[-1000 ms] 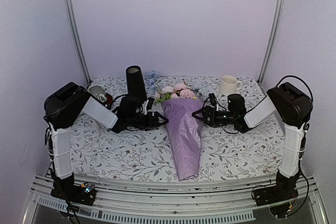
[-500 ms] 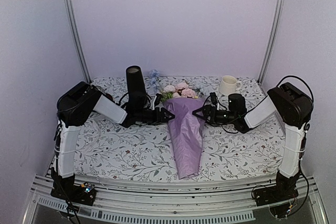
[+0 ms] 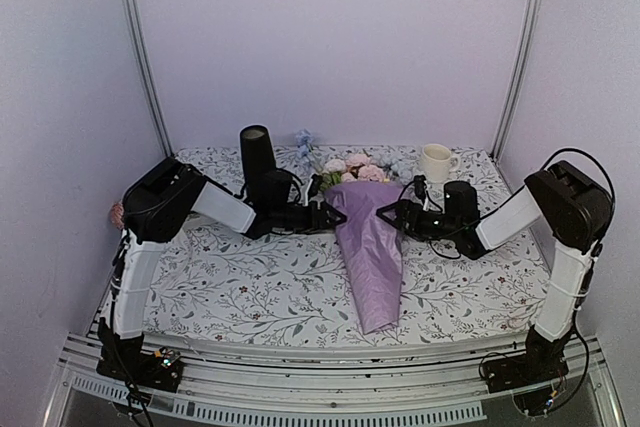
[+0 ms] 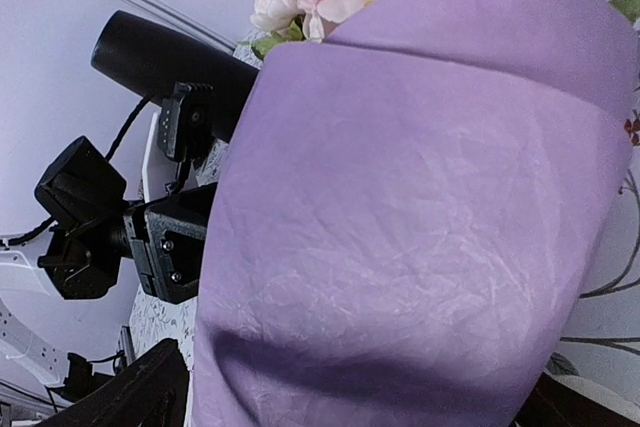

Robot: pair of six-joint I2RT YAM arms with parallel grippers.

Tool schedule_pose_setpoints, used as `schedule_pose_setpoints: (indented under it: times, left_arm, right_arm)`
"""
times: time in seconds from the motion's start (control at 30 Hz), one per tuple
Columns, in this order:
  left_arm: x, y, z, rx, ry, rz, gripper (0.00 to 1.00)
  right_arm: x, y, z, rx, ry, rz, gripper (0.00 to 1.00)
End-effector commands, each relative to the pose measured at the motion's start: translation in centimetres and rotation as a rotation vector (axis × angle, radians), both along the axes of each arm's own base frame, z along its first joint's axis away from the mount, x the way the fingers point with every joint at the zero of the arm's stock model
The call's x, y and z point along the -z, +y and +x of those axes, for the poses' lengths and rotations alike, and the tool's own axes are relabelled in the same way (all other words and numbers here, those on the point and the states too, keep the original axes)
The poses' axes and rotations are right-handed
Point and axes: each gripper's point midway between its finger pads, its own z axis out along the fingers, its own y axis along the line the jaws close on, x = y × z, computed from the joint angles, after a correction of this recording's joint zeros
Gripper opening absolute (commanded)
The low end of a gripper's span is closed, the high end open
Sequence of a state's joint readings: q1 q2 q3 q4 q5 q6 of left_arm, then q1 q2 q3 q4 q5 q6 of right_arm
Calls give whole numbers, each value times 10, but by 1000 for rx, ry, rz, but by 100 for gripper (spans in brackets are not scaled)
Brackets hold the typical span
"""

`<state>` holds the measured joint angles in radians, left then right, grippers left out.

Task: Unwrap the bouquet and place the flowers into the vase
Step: Adjust the folded bouquet at the center of the board.

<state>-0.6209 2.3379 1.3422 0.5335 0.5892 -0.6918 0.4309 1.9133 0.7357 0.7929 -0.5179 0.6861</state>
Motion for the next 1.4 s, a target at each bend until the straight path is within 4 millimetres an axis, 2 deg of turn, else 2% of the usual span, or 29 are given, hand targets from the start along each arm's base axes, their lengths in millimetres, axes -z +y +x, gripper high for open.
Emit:
schedule_pose_setpoints:
  times: [0.0, 0.17, 0.3, 0.47, 0.7, 0.93, 1.07, 1.2, 1.3, 1.37]
  left_arm:
    - [-7, 7, -10, -29, -31, 39, 61]
    - [-30, 19, -18, -48, -87, 66, 73]
    - [-47, 35, -25, -83, -111, 127, 78]
    - [-74, 54, -44, -109, -156, 161, 81]
    - [-92, 75, -71, -136, -199, 234, 83]
    - [-105, 74, -93, -131, -259, 270, 83]
    - [-106, 72, -96, -130, -273, 285, 83]
    - [-107, 62, -102, -112, -289, 288, 83]
    - [-107, 59, -105, -112, -297, 293, 83]
    - [-108, 59, -106, -123, -302, 297, 83]
  right_arm:
    - [-20, -15, 7, 70, -79, -23, 98]
    - [-26, -18, 6, 75, -97, -30, 98]
    - [-34, -17, 4, 60, -118, -23, 98]
    - [-58, -12, -6, -1, -195, -1, 98]
    - [-91, -4, -27, -56, -331, 4, 97]
    - [-118, 7, -53, -138, -469, 16, 97]
    - [-122, 14, -64, -210, -496, 44, 97]
    - [-115, -3, -46, -61, -466, -20, 97]
    - [-94, -38, -16, 173, -383, -176, 98]
    - [-81, -66, -6, 294, -332, -237, 99]
